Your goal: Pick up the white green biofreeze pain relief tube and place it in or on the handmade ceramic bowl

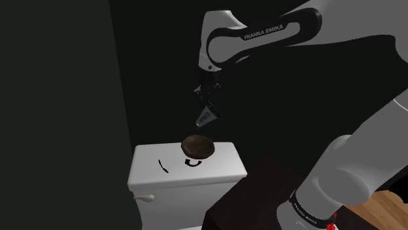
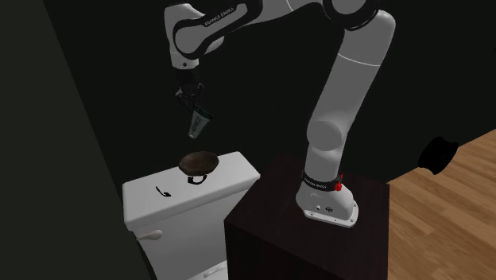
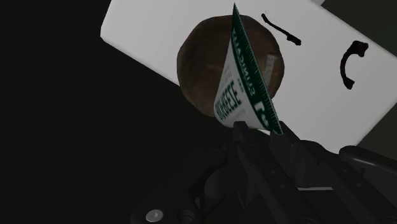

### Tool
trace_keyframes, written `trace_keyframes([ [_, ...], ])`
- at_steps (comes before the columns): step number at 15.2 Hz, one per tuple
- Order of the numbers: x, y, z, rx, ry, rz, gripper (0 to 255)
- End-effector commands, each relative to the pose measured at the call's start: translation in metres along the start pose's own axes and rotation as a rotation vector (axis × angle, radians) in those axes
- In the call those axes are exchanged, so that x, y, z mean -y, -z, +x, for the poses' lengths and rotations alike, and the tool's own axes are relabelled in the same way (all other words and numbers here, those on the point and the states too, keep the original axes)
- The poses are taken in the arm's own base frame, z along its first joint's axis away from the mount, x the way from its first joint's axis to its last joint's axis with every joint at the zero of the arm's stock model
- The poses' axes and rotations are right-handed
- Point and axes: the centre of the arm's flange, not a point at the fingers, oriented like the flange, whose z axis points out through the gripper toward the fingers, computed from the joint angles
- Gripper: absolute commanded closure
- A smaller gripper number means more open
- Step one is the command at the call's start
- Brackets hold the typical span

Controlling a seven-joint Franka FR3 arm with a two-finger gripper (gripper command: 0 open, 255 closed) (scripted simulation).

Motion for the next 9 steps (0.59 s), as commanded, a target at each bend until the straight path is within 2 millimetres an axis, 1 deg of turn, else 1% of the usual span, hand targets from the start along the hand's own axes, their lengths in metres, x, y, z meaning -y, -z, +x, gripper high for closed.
trace_keyframes([
  [1, 0.004, 0.01, 0.026, 0.0, 0.0, 0.0, 255],
  [2, 0.006, 0.013, 0.039, 0.0, 0.0, 0.0, 255],
  [9, 0.008, -0.024, 0.037, 0.0, 0.0, 0.0, 255],
])
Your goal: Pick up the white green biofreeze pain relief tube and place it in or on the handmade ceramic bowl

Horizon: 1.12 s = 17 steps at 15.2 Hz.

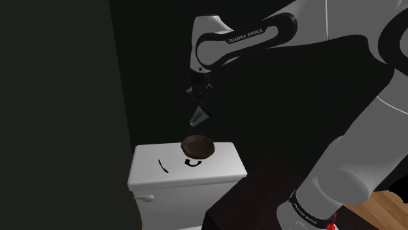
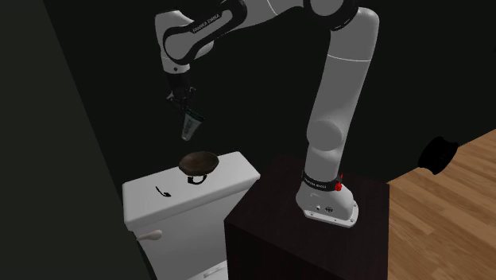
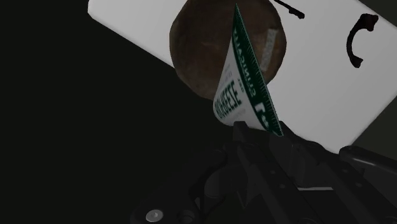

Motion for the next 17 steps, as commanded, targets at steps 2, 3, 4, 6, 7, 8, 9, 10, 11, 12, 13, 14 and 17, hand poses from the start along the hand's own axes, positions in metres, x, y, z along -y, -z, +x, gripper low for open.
trace_keyframes([
  [2, 0.0, -0.015, -0.001, -0.001, 0.0, 0.0, 255],
  [3, 0.001, -0.02, -0.002, -0.001, 0.0, 0.0, 255],
  [4, 0.001, -0.026, -0.002, -0.001, 0.0, 0.0, 255],
  [6, 0.002, -0.036, -0.002, -0.001, 0.0, 0.0, 255],
  [7, 0.002, -0.041, -0.002, -0.001, 0.0, 0.0, 255],
  [8, 0.002, -0.047, -0.003, -0.001, 0.0, 0.0, 255],
  [9, 0.002, -0.052, -0.003, -0.001, 0.0, 0.0, 255],
  [10, 0.003, -0.057, -0.003, -0.001, 0.0, 0.0, 255],
  [11, 0.003, -0.062, -0.003, -0.001, 0.0, 0.0, 255],
  [12, 0.003, -0.068, -0.004, -0.001, 0.0, 0.0, 255],
  [13, 0.004, -0.073, -0.004, -0.001, 0.0, 0.0, 255],
  [14, 0.004, -0.078, -0.004, -0.001, 0.0, 0.0, 255],
  [17, 0.005, -0.091, -0.005, -0.001, 0.0, 0.0, 255],
])
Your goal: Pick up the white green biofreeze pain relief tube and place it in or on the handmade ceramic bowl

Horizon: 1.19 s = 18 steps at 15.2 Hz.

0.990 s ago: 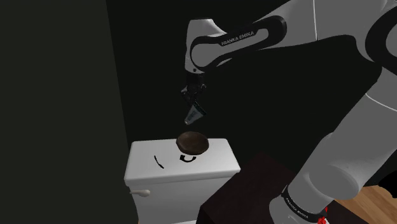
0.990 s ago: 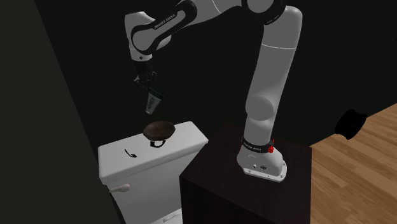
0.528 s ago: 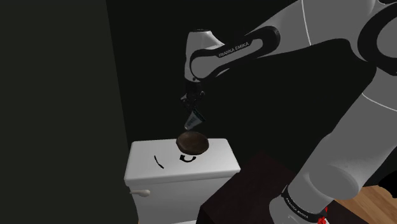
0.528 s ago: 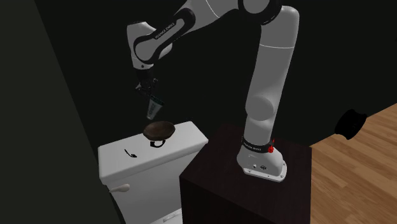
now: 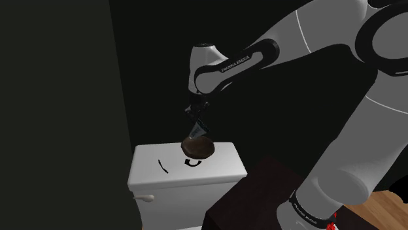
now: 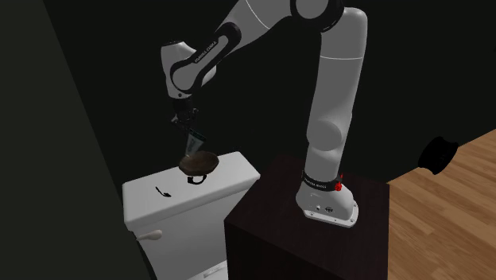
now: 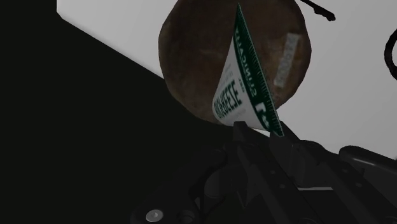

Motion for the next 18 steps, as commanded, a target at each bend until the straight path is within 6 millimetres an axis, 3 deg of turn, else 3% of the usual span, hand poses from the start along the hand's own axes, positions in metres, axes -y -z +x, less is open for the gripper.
trace_keyframes([
  [1, 0.0, -0.003, 0.0, -0.001, 0.0, 0.0, 255],
  [7, 0.0, -0.003, 0.0, -0.001, 0.0, 0.0, 255],
  [8, 0.0, -0.003, 0.0, -0.001, 0.0, 0.0, 0],
  [13, 0.0, -0.003, 0.0, -0.001, 0.0, 0.0, 0],
  [17, 0.0, 0.047, 0.0, -0.001, 0.0, 0.0, 0],
  [18, 0.0, 0.047, 0.0, -0.001, 0.0, 0.0, 0],
])
